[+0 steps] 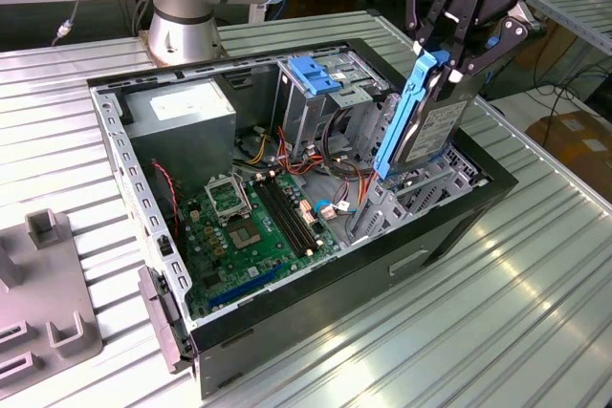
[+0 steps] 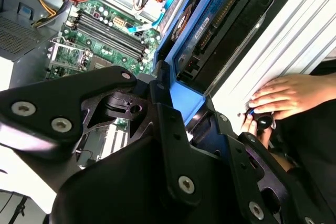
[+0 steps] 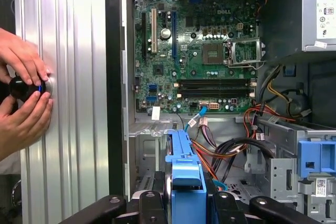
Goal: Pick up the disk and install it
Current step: 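Insert the disk into the insertion slot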
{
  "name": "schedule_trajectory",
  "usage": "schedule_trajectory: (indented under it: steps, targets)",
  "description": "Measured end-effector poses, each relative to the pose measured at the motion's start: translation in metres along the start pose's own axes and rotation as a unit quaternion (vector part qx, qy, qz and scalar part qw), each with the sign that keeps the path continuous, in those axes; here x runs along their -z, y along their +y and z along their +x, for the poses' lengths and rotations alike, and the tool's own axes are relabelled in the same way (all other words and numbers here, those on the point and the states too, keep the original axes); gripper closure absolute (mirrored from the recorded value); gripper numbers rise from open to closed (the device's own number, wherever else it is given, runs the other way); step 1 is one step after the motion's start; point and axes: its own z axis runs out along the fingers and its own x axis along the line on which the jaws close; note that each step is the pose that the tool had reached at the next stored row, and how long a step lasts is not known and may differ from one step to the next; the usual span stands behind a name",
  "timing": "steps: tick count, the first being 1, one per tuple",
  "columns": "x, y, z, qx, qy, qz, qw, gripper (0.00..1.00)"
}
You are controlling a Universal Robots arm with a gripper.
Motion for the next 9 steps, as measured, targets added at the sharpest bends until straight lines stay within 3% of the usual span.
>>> schedule_trajectory:
  steps: [4,9]
  targets:
    - [-0.0009,-0.0110,-0.0003,0.000,0.0000,0.0000,1.00000,0.64]
    - [-0.0021,-0.0110,0.0011,0.000,-0.0001,0.0000,1.00000,0.64]
